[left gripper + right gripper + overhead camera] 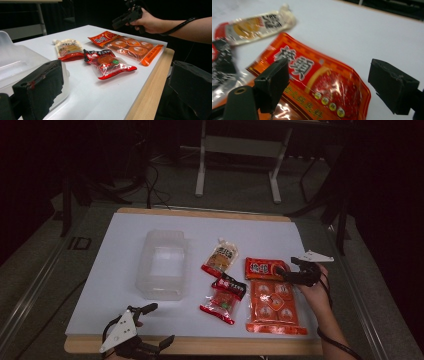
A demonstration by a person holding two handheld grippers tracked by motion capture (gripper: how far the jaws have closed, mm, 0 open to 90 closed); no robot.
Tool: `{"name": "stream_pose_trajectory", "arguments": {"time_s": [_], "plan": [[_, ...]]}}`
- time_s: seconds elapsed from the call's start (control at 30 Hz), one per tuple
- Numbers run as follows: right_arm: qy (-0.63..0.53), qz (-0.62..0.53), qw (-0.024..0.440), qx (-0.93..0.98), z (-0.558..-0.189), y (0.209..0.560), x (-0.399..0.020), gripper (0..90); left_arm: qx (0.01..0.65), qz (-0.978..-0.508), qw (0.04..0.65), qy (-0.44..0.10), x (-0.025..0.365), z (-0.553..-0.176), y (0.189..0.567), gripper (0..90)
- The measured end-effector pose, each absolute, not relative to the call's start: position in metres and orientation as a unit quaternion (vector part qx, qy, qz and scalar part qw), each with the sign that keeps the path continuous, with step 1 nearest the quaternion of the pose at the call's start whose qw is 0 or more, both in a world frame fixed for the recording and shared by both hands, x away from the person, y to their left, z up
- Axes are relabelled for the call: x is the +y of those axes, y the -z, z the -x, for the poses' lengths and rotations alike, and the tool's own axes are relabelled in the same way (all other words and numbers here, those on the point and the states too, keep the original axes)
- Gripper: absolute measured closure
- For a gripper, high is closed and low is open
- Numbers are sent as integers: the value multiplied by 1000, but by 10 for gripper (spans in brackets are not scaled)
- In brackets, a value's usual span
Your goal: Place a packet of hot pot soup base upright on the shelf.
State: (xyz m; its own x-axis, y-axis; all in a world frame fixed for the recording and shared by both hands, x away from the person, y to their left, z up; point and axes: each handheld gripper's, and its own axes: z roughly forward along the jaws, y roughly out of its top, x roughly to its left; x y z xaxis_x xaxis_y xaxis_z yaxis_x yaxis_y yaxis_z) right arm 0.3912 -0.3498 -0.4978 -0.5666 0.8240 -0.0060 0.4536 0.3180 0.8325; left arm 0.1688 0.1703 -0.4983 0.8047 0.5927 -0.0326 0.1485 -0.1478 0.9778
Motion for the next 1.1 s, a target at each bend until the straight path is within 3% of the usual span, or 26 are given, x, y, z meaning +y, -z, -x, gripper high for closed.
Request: {"name": "stream_pose_trajectory", "arguments": {"time_s": [0.5, 0.67, 0.83, 1.0, 1.07, 1.1], "plan": [[-376, -436, 209, 790, -411, 529, -357, 166, 262, -735, 598, -182, 174, -166, 500, 0], [-379, -440, 183, 793, -415, 537, -359, 107, 261, -737, 596, -183, 175, -166, 501, 0], [-366, -440, 170, 802, -419, 538, -358, 108, 262, -739, 594, -181, 174, -166, 501, 0], [-369, -437, 165, 804, -416, 538, -354, 219, 260, -740, 594, -179, 174, -166, 502, 0], [-361, -443, 178, 801, -413, 536, -349, 418, 261, -740, 593, -179, 173, -166, 502, 0], [-354, -448, 188, 799, -413, 535, -348, 452, 260, -741, 593, -179, 173, -166, 502, 0]]}}
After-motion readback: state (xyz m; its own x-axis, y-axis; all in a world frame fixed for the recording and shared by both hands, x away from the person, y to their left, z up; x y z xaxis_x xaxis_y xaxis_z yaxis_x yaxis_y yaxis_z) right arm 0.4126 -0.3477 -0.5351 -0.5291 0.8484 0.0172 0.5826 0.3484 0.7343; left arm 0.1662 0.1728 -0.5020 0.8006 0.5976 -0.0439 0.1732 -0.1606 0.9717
